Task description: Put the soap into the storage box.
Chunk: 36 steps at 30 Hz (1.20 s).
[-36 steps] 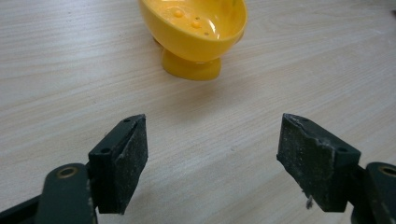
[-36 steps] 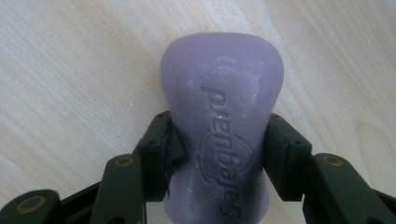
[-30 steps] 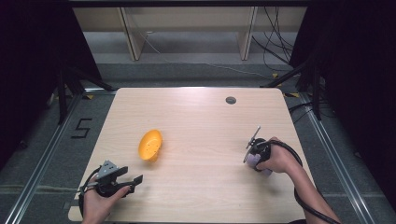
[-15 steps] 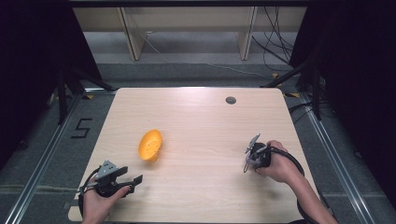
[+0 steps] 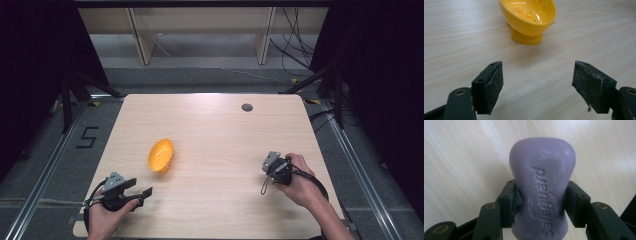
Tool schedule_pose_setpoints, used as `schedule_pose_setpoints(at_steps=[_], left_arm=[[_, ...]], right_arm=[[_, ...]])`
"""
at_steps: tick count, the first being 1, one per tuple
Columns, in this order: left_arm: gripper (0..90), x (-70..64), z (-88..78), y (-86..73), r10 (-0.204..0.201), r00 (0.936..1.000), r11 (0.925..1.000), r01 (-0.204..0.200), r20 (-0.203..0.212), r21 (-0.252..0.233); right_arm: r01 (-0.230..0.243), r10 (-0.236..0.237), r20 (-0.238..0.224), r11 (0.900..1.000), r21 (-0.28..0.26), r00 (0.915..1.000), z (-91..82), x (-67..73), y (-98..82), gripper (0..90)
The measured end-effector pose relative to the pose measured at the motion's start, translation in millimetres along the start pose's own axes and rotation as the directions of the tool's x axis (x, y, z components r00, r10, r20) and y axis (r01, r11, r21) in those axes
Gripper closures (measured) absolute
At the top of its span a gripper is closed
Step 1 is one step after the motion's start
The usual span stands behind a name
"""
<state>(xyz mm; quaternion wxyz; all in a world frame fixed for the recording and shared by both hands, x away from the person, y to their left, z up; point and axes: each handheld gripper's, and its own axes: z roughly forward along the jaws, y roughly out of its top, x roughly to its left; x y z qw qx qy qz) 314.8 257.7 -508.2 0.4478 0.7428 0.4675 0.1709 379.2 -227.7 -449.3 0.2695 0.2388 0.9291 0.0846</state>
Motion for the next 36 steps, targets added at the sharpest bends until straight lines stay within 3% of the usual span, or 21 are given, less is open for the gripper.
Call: schedule_pose_setpoints(at_steps=[2,5,10,14,21,23,24,28,32,33,36], left_arm=[[24.0,-1.1,0.1,-0.6,-0.022,0.9998,0.9998,0.022,-0.004,0.004],[24.0,-0.5,-0.1,-0.2,-0.007,1.0000,1.0000,0.007,-0.002,0.001],[24.0,-1.6,0.3,-0.3,-0.015,0.9999,0.9999,0.015,-0.006,-0.002],[24.0,-0.7,0.3,-0.2,0.002,1.0000,1.0000,-0.002,-0.003,0.002],[24.1,-3.2,-2.0,1.9,-0.006,1.0000,0.9999,0.006,-0.002,-0.010],[23.9,-6.0,-3.4,5.1,-0.009,1.0000,0.9995,0.009,0.004,-0.031],[23.5,-7.0,-4.3,8.3,-0.003,0.9999,0.9991,0.004,0.010,-0.043],[23.4,-20.3,-6.1,27.5,0.018,0.9986,0.9954,-0.013,0.050,-0.095],[23.4,-41.0,-3.8,51.1,0.097,0.9889,0.9903,-0.084,0.113,-0.110],[23.3,-47.6,-1.2,56.6,0.089,0.9860,0.9919,-0.075,0.140,-0.102],[23.3,-65.3,8.4,75.5,0.125,0.9692,0.9898,-0.107,0.212,-0.094]], right_arm=[[0.011,-0.011,0.012,1.000,-0.011,0.9999,-2.2,2.8,0.0,50.2],[0.045,-0.043,0.038,0.998,-0.048,0.9984,-3.6,6.2,-0.6,50.2],[0.045,-0.035,0.100,0.994,-0.102,0.9944,-8.3,13.6,-2.7,50.2],[0.063,-0.038,0.160,0.986,-0.152,0.9864,-12.9,18.2,-3.6,50.2],[0.120,-0.077,0.230,0.977,-0.178,0.9702,-23.0,23.8,-3.3,50.2],[0.138,-0.087,0.259,0.973,-0.187,0.9619,-27.2,25.0,-3.3,50.2],[0.128,-0.079,0.245,0.973,-0.193,0.9664,-28.8,26.6,-2.3,50.2],[0.159,-0.102,0.271,0.968,-0.196,0.9572,-35.0,30.3,-1.3,50.2],[0.166,-0.105,0.275,0.964,-0.207,0.9556,-39.9,37.7,1.4,50.2],[0.171,-0.109,0.280,0.963,-0.208,0.9539,-41.4,39.0,2.5,50.2],[0.181,-0.112,0.284,0.956,-0.229,0.9523,-45.4,43.9,6.3,50.2]])
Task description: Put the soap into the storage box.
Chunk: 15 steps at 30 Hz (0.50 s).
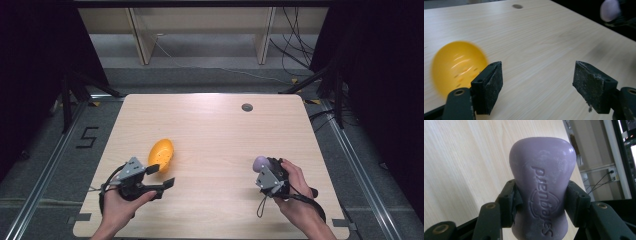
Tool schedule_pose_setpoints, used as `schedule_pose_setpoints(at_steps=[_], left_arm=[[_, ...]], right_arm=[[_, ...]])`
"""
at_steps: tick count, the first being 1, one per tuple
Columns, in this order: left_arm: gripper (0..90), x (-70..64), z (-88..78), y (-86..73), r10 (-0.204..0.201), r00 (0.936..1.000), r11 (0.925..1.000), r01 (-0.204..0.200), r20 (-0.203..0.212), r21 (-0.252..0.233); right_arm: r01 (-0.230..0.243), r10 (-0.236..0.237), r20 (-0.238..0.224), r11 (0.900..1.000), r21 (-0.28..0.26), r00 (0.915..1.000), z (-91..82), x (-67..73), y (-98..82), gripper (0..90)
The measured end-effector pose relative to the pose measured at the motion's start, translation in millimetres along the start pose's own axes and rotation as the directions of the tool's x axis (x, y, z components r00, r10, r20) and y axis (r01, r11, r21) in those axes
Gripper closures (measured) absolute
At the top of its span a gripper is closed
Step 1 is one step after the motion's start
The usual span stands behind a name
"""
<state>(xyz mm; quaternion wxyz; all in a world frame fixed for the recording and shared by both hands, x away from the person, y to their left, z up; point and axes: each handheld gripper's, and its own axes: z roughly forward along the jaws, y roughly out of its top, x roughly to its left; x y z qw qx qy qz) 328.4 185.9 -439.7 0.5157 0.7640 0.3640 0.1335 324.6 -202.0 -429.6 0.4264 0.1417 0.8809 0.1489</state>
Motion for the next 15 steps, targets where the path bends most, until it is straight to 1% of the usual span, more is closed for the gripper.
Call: schedule_pose_setpoints(at_steps=[1,2,3,4,5,6,7,8,9,10,11,12,13,14,15], left_arm=[[23.2,-4.7,5.6,6.9,0.018,0.9997,0.9998,-0.018,0.019,0.009],[23.1,-10.2,11.6,13.6,0.025,0.9988,0.9995,-0.026,0.042,0.017],[22.9,-14.9,17.6,20.2,0.041,0.9969,0.9987,-0.043,0.067,0.026],[22.8,-20.8,24.0,26.0,0.042,0.9953,0.9983,-0.045,0.087,0.038],[22.7,-25.2,30.0,31.8,0.065,0.9925,0.9962,-0.071,0.104,0.051],[22.7,-30.6,36.3,36.5,0.066,0.9914,0.9960,-0.072,0.113,0.052],[22.8,-34.4,42.6,40.9,0.080,0.9884,0.9947,-0.088,0.129,0.054],[22.8,-38.8,47.9,44.9,0.083,0.9880,0.9940,-0.092,0.130,0.060],[22.9,-42.2,53.4,48.5,0.093,0.9858,0.9930,-0.103,0.139,0.059],[23.1,-44.5,58.6,52.0,0.114,0.9818,0.9907,-0.124,0.152,0.056],[23.2,-47.8,62.9,55.0,0.113,0.9813,0.9905,-0.124,0.156,0.060],[23.3,-50.6,67.1,58.0,0.124,0.9795,0.9886,-0.136,0.159,0.065],[23.5,-53.2,71.6,60.5,0.122,0.9772,0.9889,-0.135,0.174,0.063],[23.6,-56.9,75.5,62.6,0.113,0.9773,0.9898,-0.127,0.179,0.065],[24.0,-60.8,79.3,64.4,0.108,0.9778,0.9903,-0.122,0.179,0.066]], right_arm=[[0.002,-0.002,-0.006,1.000,-0.004,1.0000,-0.9,0.5,1.8,50.1],[0.009,-0.009,0.002,1.000,-0.009,1.0000,-2.1,1.5,3.5,50.1],[0.021,-0.021,0.001,1.000,-0.021,0.9998,-2.7,1.4,5.2,50.2],[0.009,-0.009,0.000,1.000,-0.021,1.0000,-3.7,3.1,6.5,50.1],[0.013,-0.013,-0.001,1.000,-0.025,0.9999,-4.0,3.7,7.7,50.2],[0.009,-0.009,0.006,0.999,-0.033,0.9999,-4.4,5.4,8.8,50.2],[0.014,-0.014,-0.004,0.999,-0.029,0.9999,-4.6,5.8,9.7,50.2],[0.010,-0.010,0.000,0.999,-0.037,0.9999,-4.5,7.0,10.2,50.1],[0.006,-0.006,-0.002,0.999,-0.038,1.0000,-4.6,7.8,10.6,50.2],[0.027,-0.027,-0.007,0.999,-0.041,0.9996,-4.0,7.4,11.3,50.2],[0.008,-0.008,0.004,0.999,-0.044,1.0000,-4.1,9.9,11.3,50.1],[0.009,-0.009,-0.001,0.999,-0.043,1.0000,-4.1,10.3,11.6,50.2],[0.013,-0.014,-0.005,0.999,-0.043,0.9999,-3.8,10.5,12.0,50.1],[0.014,-0.014,0.000,0.999,-0.047,0.9999,-3.9,11.4,12.3,50.2],[0.009,-0.010,-0.005,0.999,-0.043,0.9999,-3.9,11.9,12.9,50.1]])
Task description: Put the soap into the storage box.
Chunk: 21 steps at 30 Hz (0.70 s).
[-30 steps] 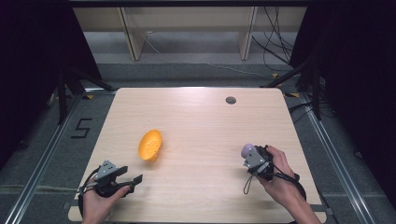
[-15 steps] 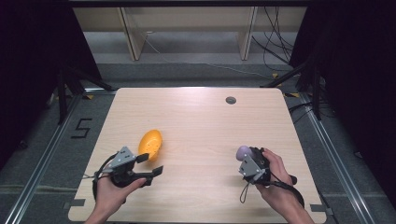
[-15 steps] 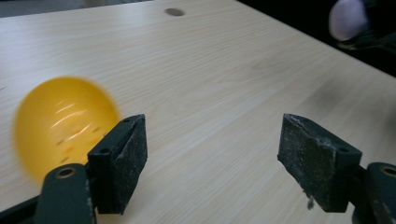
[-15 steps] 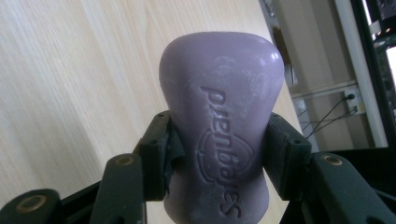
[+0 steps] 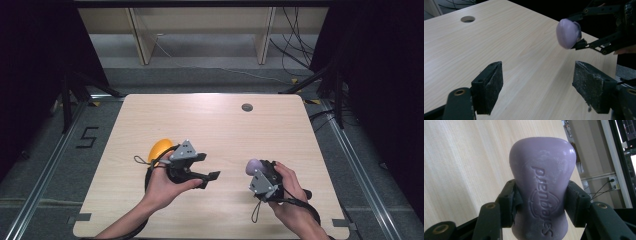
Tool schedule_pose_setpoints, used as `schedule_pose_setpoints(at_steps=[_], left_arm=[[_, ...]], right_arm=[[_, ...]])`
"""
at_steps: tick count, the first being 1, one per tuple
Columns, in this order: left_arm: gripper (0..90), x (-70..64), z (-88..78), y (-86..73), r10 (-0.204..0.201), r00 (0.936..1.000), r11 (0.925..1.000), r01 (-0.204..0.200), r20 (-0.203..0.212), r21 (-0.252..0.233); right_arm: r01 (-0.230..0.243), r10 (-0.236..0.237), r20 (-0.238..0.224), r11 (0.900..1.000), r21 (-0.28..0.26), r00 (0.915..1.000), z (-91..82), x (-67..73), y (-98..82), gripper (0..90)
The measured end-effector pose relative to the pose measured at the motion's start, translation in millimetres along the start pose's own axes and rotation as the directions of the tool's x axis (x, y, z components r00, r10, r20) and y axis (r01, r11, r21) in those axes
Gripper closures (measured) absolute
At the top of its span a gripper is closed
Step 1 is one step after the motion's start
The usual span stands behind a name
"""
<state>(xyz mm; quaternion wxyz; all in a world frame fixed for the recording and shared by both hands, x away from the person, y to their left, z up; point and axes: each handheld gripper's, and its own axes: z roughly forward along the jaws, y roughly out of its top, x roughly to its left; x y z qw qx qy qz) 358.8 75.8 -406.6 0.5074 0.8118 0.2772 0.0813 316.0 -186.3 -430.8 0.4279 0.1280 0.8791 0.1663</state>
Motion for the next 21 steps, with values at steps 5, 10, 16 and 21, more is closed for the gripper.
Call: schedule_pose_setpoints(at_steps=[5,10,16,21], left_arm=[[25.6,-10.5,20.6,8.8,-0.004,0.9978,0.9999,0.003,0.067,0.013],[27.7,-17.9,38.5,14.8,-0.014,0.9943,0.9998,0.012,0.105,0.016],[31.4,-21.9,56.8,18.3,-0.052,0.9893,0.9982,0.047,0.137,0.038],[34.8,-21.1,67.1,20.3,-0.072,0.9884,0.9965,0.066,0.134,0.051]], right_arm=[[0.018,-0.018,0.003,1.000,-0.014,0.9998,0.0,1.3,2.9,50.2],[0.006,-0.006,-0.007,1.000,-0.020,1.0000,-0.6,4.0,6.7,50.2],[0.005,-0.005,-0.002,1.000,-0.026,1.0000,-0.4,5.3,9.7,50.1],[0.025,-0.025,-0.003,0.999,-0.032,0.9997,-0.1,5.1,11.3,50.2]])
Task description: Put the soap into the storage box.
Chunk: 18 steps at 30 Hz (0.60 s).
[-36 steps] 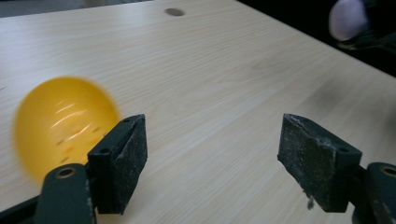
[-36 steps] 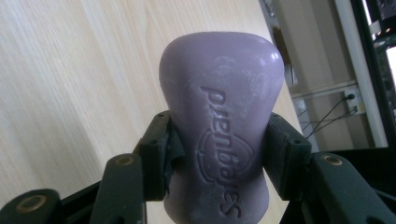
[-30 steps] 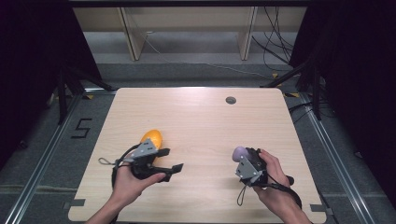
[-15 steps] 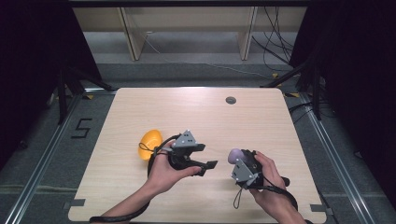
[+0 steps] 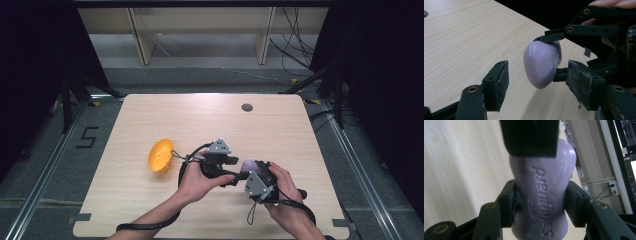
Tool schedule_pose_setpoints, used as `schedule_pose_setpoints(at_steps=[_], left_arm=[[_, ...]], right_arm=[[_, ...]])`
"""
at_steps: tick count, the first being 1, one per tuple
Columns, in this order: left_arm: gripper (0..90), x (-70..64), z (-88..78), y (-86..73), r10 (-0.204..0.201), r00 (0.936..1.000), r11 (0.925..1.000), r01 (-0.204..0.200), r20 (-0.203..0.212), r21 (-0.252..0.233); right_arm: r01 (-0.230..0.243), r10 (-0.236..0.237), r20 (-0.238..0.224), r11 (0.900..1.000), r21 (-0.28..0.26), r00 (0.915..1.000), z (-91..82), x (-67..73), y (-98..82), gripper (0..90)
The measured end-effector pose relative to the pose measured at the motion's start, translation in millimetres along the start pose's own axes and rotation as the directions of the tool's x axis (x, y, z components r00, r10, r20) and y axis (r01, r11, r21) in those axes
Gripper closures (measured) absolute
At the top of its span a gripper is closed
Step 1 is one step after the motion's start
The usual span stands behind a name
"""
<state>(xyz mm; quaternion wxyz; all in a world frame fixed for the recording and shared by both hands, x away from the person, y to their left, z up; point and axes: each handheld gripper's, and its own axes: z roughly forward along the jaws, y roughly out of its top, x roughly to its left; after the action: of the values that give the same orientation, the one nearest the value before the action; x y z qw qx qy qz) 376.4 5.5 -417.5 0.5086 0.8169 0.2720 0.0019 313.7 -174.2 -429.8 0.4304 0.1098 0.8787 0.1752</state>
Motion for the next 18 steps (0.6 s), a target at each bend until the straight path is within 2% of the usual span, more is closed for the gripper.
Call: schedule_pose_setpoints(at_steps=[3,4,5,6,7,8,9,10,11,12,14,16,18], left_arm=[[37.3,1.5,4.0,0.6,-0.002,1.0000,0.9999,0.002,0.003,0.017],[38.1,1.1,4.8,1.0,0.004,1.0000,0.9998,-0.004,-0.004,0.021],[38.6,3.1,4.4,1.7,0.021,0.9997,0.9987,-0.022,0.014,0.047],[39.3,1.7,6.4,1.7,0.016,0.9999,0.9993,-0.016,0.004,0.033],[40.1,1.2,8.5,1.6,-0.008,0.9999,0.9997,0.007,0.008,0.024],[40.7,1.4,8.9,2.2,0.002,1.0000,0.9995,-0.002,0.005,0.030],[41.4,2.4,9.3,2.5,0.002,0.9998,0.9993,-0.003,0.018,0.037],[41.7,1.8,10.5,2.6,-0.006,1.0000,0.9995,0.006,0.007,0.032],[42.2,0.9,11.8,2.8,-0.016,0.9998,0.9996,0.016,0.010,0.023],[42.8,0.9,12.5,3.3,-0.026,0.9994,0.9994,0.026,0.023,0.025],[43.2,1.1,13.3,4.5,-0.019,0.9998,0.9993,0.018,0.010,0.033],[43.5,1.3,15.1,5.2,-0.035,0.9991,0.9988,0.034,0.022,0.036],[43.9,1.9,16.7,6.0,-0.042,0.9984,0.9985,0.041,0.039,0.038]], right_arm=[[0.000,0.000,0.003,1.000,-0.003,1.0000,-0.2,0.8,0.9,50.2],[0.031,-0.031,0.009,0.999,-0.018,0.9995,0.4,-2.1,1.6,50.2],[0.018,-0.018,0.013,1.000,-0.014,0.9997,-0.1,-1.1,2.0,50.2],[-0.028,0.028,0.021,1.000,0.008,0.9994,-1.9,2.3,2.1,50.2],[-0.198,0.193,0.054,0.973,0.119,0.9798,-10.4,13.3,3.4,50.2],[-0.304,0.297,0.065,0.937,0.171,0.9525,-14.2,21.6,5.8,50.2],[-0.343,0.333,0.087,0.919,0.194,0.9391,-16.0,24.1,7.1,50.2],[-0.338,0.327,0.088,0.921,0.195,0.9409,-16.1,23.8,7.3,50.1],[-0.349,0.352,0.018,0.918,0.187,0.9358,-14.5,27.2,8.7,50.2],[-0.016,0.016,-0.020,1.000,-0.007,0.9997,-1.1,4.0,5.1,50.2],[-0.011,0.011,-0.014,1.000,-0.010,0.9998,-0.9,4.5,5.9,50.1],[-0.021,0.021,-0.012,1.000,-0.007,0.9997,-1.0,5.4,6.8,50.2],[-0.009,0.009,-0.003,1.000,-0.015,1.0000,-1.4,5.6,7.4,50.1]])
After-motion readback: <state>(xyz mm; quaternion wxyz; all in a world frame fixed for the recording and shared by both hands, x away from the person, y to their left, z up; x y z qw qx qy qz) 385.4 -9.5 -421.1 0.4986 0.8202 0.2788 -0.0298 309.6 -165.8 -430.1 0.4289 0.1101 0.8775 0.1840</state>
